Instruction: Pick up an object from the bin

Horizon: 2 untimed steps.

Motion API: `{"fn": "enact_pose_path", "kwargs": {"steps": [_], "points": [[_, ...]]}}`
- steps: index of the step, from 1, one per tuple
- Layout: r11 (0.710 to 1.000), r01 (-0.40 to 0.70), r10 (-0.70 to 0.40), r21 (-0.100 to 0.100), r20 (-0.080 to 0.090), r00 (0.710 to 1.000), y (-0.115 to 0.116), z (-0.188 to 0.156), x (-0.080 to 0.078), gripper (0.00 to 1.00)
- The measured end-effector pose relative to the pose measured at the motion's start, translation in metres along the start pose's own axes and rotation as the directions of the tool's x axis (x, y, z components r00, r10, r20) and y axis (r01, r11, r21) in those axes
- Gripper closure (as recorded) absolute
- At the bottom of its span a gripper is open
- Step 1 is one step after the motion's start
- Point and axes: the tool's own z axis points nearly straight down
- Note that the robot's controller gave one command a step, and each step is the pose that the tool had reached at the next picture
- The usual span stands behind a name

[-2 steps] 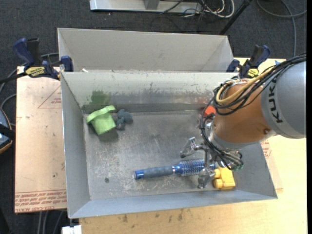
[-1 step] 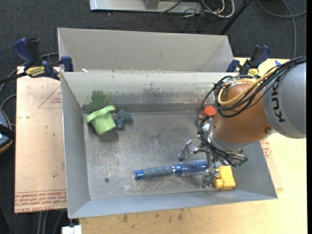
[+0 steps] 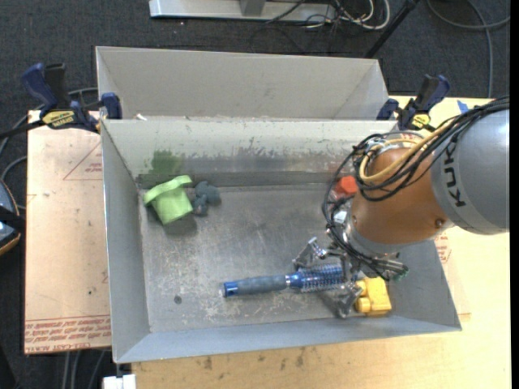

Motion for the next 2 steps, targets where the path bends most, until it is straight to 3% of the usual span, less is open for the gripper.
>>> {"fn": "enact_pose_path", "kwargs": {"steps": [1,2], "points": [[1.0,0.001,-0.001,0.0,-0.005,1.0,0.0002,-0.0022,-0.002,0.0],[1.0,0.0,0.0,0.004,0.001,1.0,-0.0011,-0.0044,-0.004,1.0]]}}
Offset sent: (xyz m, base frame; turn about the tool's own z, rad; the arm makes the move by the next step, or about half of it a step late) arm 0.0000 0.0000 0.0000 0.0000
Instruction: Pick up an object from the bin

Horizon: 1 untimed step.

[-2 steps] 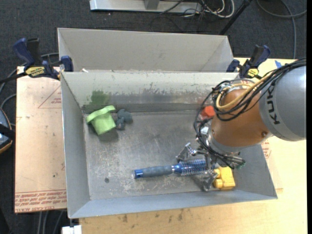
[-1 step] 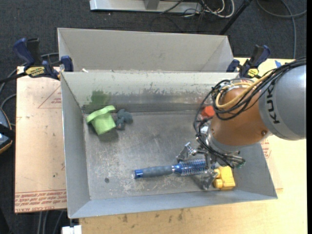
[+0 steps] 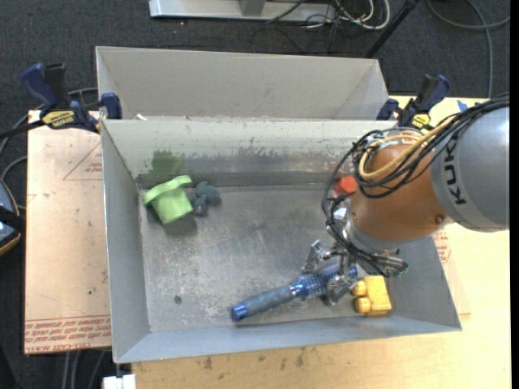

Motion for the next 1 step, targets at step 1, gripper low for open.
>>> {"fn": "enact_pose_path", "kwargs": {"steps": [1], "points": [[1.0,-0.002,0.002,0.0,-0.001,1.0,-0.0011,-0.0704,-0.0026,1.0]]}}
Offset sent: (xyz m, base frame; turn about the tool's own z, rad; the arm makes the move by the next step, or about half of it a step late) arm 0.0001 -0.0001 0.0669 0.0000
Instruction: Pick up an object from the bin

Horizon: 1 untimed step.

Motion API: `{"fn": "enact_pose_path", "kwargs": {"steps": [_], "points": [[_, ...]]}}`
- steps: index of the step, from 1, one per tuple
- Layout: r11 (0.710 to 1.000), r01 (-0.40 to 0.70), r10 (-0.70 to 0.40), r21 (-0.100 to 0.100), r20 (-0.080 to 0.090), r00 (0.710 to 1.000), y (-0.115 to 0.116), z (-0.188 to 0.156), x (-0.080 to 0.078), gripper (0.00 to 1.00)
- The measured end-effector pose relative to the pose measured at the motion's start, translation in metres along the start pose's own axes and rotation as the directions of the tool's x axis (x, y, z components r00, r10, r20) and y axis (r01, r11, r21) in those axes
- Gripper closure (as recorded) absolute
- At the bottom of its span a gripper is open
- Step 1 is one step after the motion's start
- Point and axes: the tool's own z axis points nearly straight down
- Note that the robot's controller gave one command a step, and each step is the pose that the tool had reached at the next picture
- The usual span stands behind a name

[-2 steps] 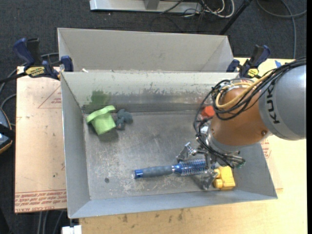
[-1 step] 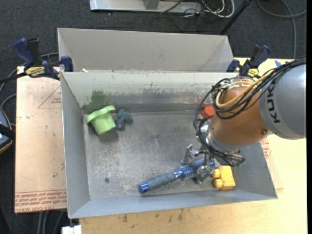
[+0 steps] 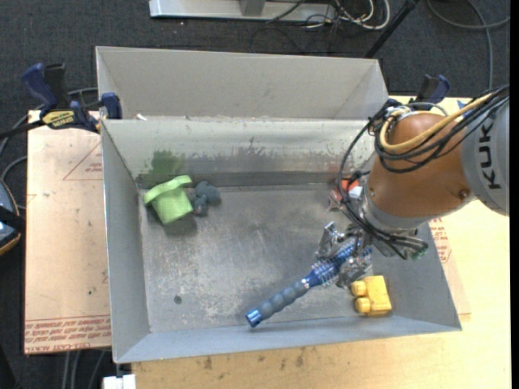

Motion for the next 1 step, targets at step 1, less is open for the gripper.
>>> {"fn": "enact_pose_path", "kwargs": {"steps": [1], "points": [[1.0,-0.003,0.003,-0.001,-0.001,1.0,-0.0007,-0.0509,-0.002,1.0]]}}
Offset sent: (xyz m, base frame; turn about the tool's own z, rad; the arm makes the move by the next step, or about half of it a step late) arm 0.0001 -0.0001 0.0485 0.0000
